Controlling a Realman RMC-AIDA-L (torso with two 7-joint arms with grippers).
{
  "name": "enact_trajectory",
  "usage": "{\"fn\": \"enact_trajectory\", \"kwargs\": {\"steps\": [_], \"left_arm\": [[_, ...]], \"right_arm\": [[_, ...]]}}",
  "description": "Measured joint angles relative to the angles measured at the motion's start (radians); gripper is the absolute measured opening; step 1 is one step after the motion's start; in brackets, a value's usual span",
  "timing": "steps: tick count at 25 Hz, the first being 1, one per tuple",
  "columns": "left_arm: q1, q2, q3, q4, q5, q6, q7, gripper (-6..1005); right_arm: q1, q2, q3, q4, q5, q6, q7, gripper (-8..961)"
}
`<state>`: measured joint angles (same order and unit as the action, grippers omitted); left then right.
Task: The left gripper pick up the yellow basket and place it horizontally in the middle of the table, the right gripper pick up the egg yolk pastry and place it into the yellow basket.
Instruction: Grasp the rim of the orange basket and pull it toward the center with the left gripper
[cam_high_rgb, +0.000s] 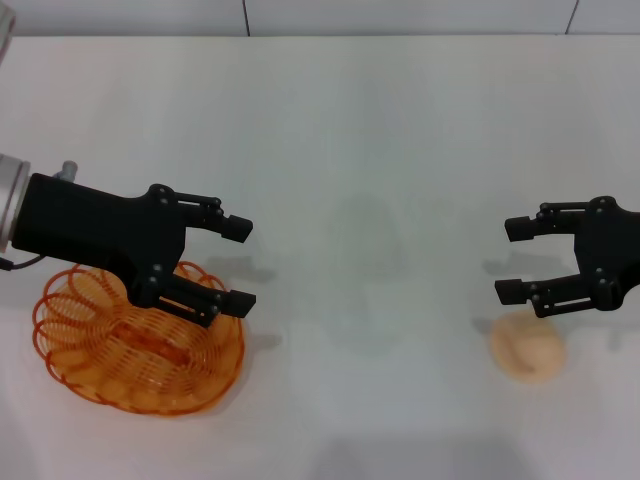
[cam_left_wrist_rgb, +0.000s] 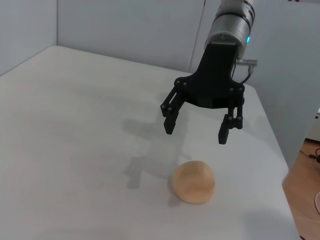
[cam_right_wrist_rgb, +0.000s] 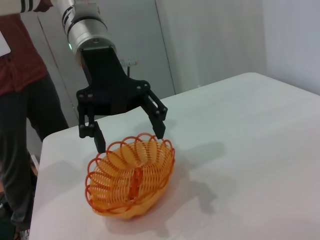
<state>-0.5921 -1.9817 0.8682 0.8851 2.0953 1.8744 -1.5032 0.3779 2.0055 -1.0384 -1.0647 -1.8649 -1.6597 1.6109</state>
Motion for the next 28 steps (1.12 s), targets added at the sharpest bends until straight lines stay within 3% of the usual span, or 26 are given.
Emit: {"fn": "enact_trajectory", "kwargs": {"steps": [17,27,28], "left_arm": [[0.0,0.006,-0.002,0.0,0.002,-0.026,-0.038,849],[0.0,0.064,-0.002,0.13,0.108,-0.02,-0.316,833],[-0.005,0.074,-0.002,0.171,0.177,-0.02,-0.398,832]], "right_arm": [[0.0,0.002,0.0,0.002,0.008,0.0,-0.004,813],[0.0,0.004,0.0,0.003,0.009,0.0,-0.005,813],[0.001,0.005,0.0,0.003,0.009,0.001,-0.005,813]]}}
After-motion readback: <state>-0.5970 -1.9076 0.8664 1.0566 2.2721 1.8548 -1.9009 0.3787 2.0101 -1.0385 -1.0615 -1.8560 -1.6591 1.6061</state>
